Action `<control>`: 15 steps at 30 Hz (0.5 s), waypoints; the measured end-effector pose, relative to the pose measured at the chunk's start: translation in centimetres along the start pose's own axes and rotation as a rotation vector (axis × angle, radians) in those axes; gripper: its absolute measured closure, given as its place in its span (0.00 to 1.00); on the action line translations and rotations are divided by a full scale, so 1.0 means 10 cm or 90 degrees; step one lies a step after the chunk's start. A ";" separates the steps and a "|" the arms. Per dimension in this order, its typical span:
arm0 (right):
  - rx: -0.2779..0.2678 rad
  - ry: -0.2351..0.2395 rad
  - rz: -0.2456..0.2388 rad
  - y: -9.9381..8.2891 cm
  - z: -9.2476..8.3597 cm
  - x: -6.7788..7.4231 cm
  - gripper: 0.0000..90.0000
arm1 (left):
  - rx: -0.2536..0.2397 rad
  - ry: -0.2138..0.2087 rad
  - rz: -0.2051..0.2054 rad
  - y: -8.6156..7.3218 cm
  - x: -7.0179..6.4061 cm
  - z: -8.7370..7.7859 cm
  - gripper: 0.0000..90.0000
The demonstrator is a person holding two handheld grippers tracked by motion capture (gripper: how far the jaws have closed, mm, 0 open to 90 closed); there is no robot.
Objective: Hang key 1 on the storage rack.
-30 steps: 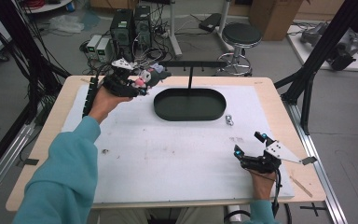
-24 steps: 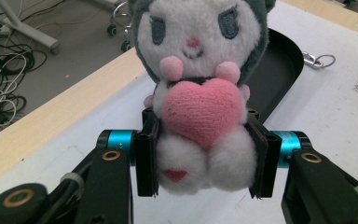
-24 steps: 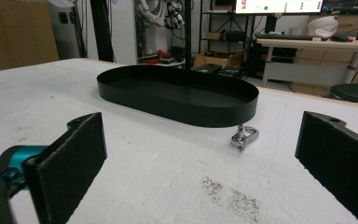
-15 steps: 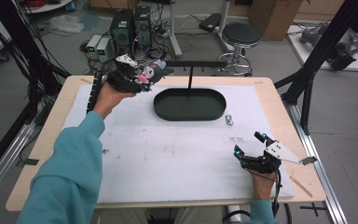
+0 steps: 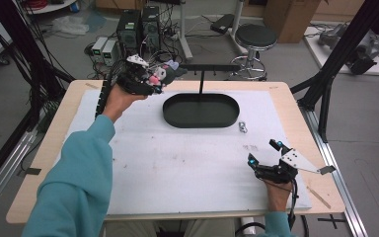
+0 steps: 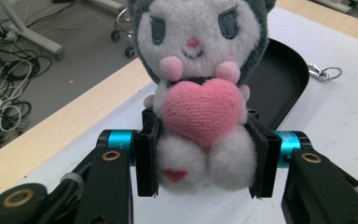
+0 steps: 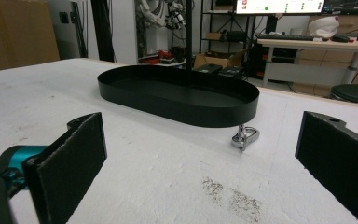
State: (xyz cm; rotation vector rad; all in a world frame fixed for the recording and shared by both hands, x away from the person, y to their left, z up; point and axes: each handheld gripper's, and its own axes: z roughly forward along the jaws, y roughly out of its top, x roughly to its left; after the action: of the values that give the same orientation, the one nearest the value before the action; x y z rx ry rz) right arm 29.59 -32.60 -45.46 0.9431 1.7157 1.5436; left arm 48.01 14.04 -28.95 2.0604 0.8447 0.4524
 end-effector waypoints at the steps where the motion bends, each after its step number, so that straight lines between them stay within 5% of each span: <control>1: 0.000 0.000 0.000 0.00 0.00 0.00 0.01 | 0.000 -0.001 0.000 0.00 0.00 0.00 0.61; 15: -0.001 0.000 0.003 0.00 0.00 0.00 0.01 | -0.016 0.004 -0.011 0.09 -0.01 0.04 0.61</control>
State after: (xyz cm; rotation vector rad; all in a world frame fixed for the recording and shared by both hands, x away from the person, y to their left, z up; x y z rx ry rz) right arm 29.60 -32.60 -45.46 0.9466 1.7130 1.5473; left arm 48.52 13.33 -28.51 2.0280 0.8552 0.4588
